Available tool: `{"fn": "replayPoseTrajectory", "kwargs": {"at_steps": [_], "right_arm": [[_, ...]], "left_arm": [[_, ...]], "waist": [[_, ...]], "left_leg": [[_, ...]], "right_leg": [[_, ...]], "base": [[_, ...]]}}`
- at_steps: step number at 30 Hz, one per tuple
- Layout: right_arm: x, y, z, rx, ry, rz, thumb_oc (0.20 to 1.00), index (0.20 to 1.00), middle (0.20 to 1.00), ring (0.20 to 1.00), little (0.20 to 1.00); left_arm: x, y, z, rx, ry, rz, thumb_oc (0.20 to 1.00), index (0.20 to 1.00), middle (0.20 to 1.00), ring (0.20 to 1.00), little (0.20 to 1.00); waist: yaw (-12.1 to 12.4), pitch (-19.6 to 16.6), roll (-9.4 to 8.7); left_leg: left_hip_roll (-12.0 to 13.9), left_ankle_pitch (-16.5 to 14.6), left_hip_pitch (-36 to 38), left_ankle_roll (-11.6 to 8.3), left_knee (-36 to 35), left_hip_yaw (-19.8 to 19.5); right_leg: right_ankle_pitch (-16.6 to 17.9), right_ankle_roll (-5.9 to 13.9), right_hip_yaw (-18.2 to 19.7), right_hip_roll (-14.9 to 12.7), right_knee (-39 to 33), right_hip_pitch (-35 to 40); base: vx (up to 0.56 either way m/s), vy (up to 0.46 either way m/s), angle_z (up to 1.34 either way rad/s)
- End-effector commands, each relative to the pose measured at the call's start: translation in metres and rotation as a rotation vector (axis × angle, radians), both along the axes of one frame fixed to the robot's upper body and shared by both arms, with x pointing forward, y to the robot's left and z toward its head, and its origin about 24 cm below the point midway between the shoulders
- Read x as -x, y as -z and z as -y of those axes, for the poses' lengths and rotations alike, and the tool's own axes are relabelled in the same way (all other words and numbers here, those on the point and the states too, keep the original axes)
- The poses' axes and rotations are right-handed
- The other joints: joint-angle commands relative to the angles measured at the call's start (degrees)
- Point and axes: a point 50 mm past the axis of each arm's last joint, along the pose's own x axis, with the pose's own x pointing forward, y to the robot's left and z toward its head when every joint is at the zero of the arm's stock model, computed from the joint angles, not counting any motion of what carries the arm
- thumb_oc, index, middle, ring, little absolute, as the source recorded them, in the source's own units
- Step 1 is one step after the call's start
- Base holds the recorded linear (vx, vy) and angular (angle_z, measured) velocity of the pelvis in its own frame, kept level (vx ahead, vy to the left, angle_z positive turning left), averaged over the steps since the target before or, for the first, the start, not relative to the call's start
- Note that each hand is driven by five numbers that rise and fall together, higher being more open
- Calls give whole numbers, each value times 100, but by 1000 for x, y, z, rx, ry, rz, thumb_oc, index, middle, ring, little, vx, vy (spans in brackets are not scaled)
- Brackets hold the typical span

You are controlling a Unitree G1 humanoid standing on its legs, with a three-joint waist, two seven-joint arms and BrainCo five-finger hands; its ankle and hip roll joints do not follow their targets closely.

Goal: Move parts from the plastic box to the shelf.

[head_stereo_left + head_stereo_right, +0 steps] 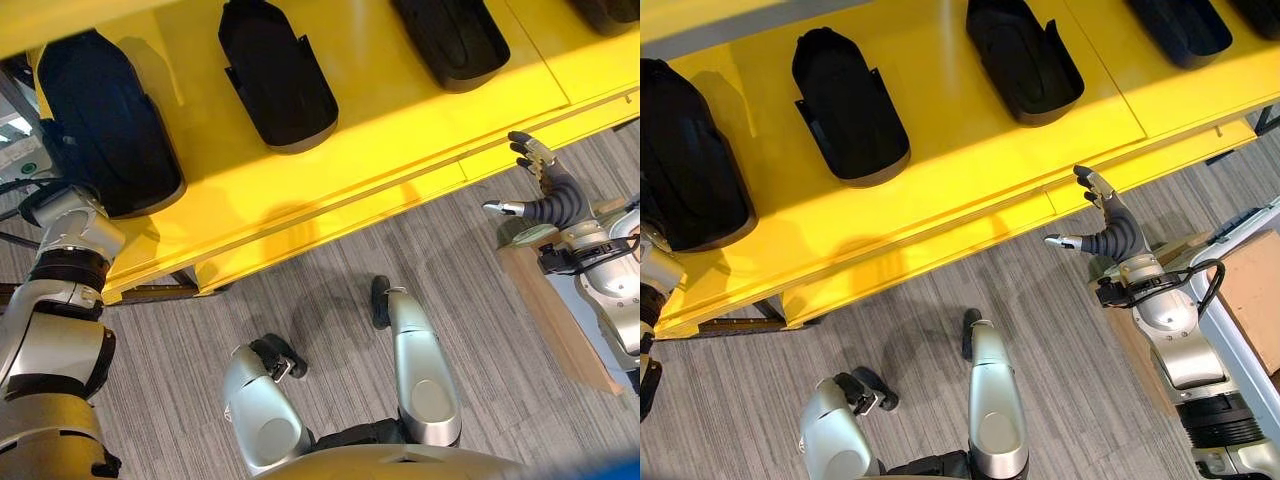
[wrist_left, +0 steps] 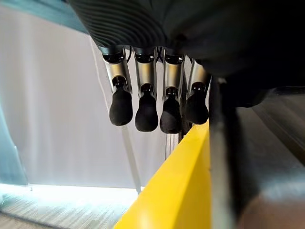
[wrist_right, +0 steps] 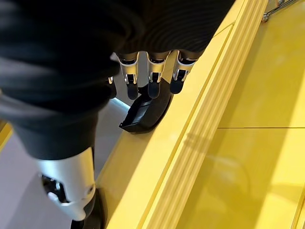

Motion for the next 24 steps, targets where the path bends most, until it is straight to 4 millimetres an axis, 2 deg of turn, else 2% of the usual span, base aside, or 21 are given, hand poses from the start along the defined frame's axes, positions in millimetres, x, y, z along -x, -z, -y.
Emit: {"fn": "replayPoseTrajectory", "kwargs": {"at_steps": [1,14,15,16,17,18,19,21,23,24], "right_arm": [[0,-28,2,-26,-14,132,1000,1000,1000,1000,1000],[-3,-30,-2,-15,-14,137,1000,1000,1000,1000,1000],[-3,-31,-2,-13,-14,137,1000,1000,1000,1000,1000],[-4,-31,-2,-11,-13,136,1000,1000,1000,1000,1000],[-5,-32,-3,-11,-12,135,1000,1000,1000,1000,1000],[-5,-32,-3,-10,-12,136,1000,1000,1000,1000,1000],[-5,-32,-3,-9,-12,137,1000,1000,1000,1000,1000],[-5,-33,-3,-10,-10,137,1000,1000,1000,1000,1000],[-5,-34,-4,-7,-9,136,1000,1000,1000,1000,1000],[-4,-34,-3,-9,-10,136,1000,1000,1000,1000,1000]], "left_arm": [[22,-23,-22,-206,-80,-37,200,200,200,200,200],[25,-15,-25,-147,-94,-39,200,200,200,200,200],[25,-15,-25,-141,-95,-35,260,260,260,260,260],[25,-13,-25,-105,-95,-17,592,592,592,592,592],[25,-10,-25,-78,-95,-10,777,777,777,777,777],[25,-7,-26,-41,-100,-2,871,871,871,871,871],[26,-5,-26,-6,-105,3,1000,1000,1000,1000,1000],[26,0,-26,27,-106,0,1000,1000,1000,1000,1000],[26,12,-27,163,-111,30,1000,1000,1000,1000,1000],[27,11,-27,183,-134,41,1000,1000,1000,1000,1000]], "waist": [[-32,-132,-136],[-19,-132,-87],[-21,-132,-86],[-12,-132,-81],[-6,-132,-79],[-7,-132,-76],[-8,-132,-76],[-2,-132,-77],[-5,-132,-72],[-19,-132,-95]], "left_leg": [[-371,1168,-762,199,101,357],[-423,1206,-786,187,41,318],[-424,1212,-786,183,40,317],[-428,1216,-794,182,47,309],[-430,1215,-807,183,59,297],[-437,1211,-812,186,58,285],[-439,1211,-810,186,54,279],[-453,1212,-792,187,31,269],[-464,1233,-764,184,-5,262],[-470,1172,-756,210,-16,238]], "right_leg": [[-414,-26,-229,57,134,580],[-446,-32,-216,11,235,464],[-449,-35,-216,11,242,462],[-463,-43,-216,5,270,453],[-470,-48,-215,0,291,444],[-475,-47,-212,2,302,438],[-474,-45,-214,0,307,438],[-471,-42,-217,4,301,449],[-469,-36,-211,5,295,466],[-459,-36,-182,19,288,476]], "base": [[0,0,0],[0,0,0],[0,0,0],[0,0,0],[0,0,0],[0,0,0],[2,4,4],[5,-1,4],[0,0,0],[0,0,0]]}}
